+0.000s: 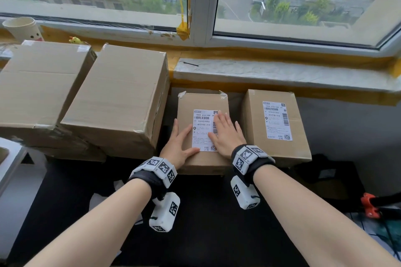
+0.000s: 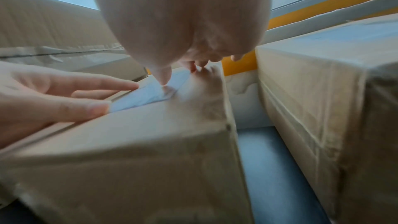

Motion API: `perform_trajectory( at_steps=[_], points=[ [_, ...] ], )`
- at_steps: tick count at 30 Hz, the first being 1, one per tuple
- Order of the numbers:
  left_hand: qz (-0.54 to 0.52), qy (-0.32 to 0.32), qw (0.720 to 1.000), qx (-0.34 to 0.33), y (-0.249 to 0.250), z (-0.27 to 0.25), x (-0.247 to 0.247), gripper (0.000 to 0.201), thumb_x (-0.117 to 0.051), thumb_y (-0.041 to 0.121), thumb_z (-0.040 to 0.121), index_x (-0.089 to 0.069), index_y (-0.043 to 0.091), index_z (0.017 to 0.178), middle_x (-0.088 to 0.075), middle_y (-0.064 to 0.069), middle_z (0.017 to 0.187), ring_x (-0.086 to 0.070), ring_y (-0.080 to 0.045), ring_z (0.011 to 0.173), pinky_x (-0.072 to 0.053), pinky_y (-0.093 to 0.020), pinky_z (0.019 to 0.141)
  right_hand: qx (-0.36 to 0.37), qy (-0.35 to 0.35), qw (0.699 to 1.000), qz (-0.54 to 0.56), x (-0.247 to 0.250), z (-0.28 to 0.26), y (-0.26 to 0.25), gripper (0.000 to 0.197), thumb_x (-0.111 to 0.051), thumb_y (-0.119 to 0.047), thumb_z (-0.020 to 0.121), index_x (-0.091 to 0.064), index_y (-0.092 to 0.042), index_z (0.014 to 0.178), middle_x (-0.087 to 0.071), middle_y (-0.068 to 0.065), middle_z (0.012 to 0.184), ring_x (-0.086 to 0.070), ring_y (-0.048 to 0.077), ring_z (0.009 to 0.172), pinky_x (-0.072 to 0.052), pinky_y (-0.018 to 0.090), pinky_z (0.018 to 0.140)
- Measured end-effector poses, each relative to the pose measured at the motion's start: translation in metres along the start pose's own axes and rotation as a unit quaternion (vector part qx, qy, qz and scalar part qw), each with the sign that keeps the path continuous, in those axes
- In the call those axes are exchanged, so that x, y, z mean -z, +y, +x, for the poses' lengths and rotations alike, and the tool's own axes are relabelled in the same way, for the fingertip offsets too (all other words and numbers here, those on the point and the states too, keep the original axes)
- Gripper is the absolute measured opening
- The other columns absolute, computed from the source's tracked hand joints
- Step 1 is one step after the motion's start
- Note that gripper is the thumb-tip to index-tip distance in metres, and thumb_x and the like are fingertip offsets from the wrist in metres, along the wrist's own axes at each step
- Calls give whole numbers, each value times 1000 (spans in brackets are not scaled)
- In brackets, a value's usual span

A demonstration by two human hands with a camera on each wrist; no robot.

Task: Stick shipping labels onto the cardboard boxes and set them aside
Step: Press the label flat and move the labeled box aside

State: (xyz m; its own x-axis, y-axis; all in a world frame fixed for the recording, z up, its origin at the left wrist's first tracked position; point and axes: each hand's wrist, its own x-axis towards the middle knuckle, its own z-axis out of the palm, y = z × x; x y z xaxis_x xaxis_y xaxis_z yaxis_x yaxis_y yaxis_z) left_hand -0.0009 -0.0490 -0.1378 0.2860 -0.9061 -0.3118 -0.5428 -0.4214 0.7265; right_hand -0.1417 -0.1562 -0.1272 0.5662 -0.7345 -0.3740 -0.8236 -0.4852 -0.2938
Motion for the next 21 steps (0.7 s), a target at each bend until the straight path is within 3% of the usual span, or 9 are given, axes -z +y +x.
perform_trajectory(
  at_steps=[3,8,12,21],
  points=[
    [-13,-2,1000,-1,-3,1,0,79,-69,31,83,-22,37,146,16,9,157,-17,-13,144,-26,-22,106,1,-22,1000,-20,9,14,-5,65,-25,-41,100,6,-15,151,13,-2,159,11,13,147,7,40,119],
    [-42,-14,999,-3,-9,2,4,88,-76,31,75,-23,38,146,16,14,156,-18,-11,143,-22,-19,104,67,-57,995,-41,10,27,-28,62,-23,-38,101,5,-17,151,12,-2,159,8,15,147,4,39,119],
    [-45,-44,998,4,-12,1,7,106,-83,32,65,-17,38,148,22,19,154,-14,-9,143,-22,-25,113,83,-65,994,-32,14,32,-39,58,-22,-33,102,4,-17,151,9,-2,160,6,16,148,0,39,120],
    [22,-43,999,2,-10,-1,10,114,-81,39,66,-4,30,150,23,14,155,-17,-12,144,-29,-27,111,139,-74,987,-42,-2,-14,-33,56,-25,-26,102,-1,-18,152,4,-2,160,3,16,148,1,32,118]
  ],
)
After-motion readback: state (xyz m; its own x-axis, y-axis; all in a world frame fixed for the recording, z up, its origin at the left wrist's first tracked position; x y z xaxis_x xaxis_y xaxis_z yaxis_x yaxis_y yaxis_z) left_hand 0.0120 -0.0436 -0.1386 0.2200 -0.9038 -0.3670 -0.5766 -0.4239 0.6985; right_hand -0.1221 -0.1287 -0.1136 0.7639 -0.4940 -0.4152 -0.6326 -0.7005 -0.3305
